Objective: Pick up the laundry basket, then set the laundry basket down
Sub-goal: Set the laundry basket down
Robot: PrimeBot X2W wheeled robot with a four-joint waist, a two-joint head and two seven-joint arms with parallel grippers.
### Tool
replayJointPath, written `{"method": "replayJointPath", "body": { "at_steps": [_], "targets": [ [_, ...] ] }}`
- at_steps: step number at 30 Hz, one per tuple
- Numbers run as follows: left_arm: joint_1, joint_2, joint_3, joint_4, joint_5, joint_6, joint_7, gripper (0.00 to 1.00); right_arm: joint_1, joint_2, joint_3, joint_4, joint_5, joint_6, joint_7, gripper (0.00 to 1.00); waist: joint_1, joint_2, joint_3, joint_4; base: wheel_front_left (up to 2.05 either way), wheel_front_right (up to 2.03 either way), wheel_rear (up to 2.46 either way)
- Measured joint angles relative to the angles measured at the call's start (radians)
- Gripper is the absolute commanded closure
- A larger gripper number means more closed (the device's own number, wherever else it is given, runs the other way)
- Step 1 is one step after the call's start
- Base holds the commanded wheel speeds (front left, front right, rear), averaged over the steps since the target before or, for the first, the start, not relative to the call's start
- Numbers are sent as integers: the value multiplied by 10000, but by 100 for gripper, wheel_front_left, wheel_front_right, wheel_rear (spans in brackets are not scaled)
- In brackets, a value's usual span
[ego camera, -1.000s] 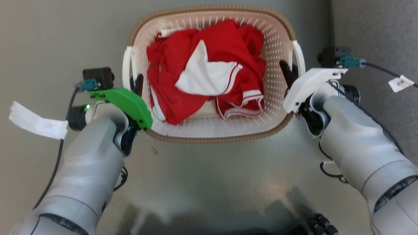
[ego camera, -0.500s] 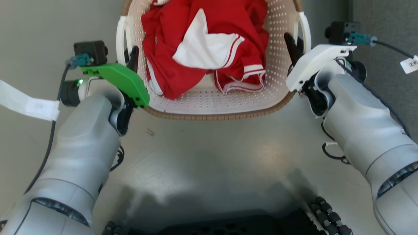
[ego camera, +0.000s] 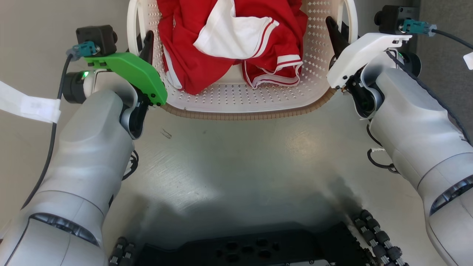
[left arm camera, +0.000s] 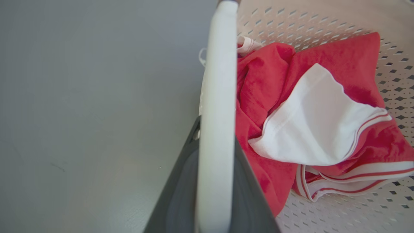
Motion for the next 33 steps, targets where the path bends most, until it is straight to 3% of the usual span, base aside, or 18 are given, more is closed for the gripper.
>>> {"method": "replayJointPath", "body": {
  "at_steps": [27,28,29,30,33],
  "targets": [
    [-239,0,328,-215,462,0,-29,100,-183,-105,-692,-280,-556,0,-61,100,0,0,458,-48,0,0,0],
    [-239,0,328,-209,464,0,-29,83,-183,-104,-711,-278,-589,0,-61,84,0,0,456,-55,0,0,0],
    [-238,-2,328,-199,462,-13,-31,54,-183,-104,-746,-278,-616,0,-61,35,0,0,452,-63,0,0,0],
    [-238,-2,330,-188,462,-15,-40,0,-183,-105,-780,-284,-617,4,-63,0,-1,0,445,-71,0,0,0],
    [-233,-6,372,-174,462,-17,-40,0,-180,-105,-871,-286,-650,2,-63,0,-1,0,401,-94,0,0,0]
  ]
}}
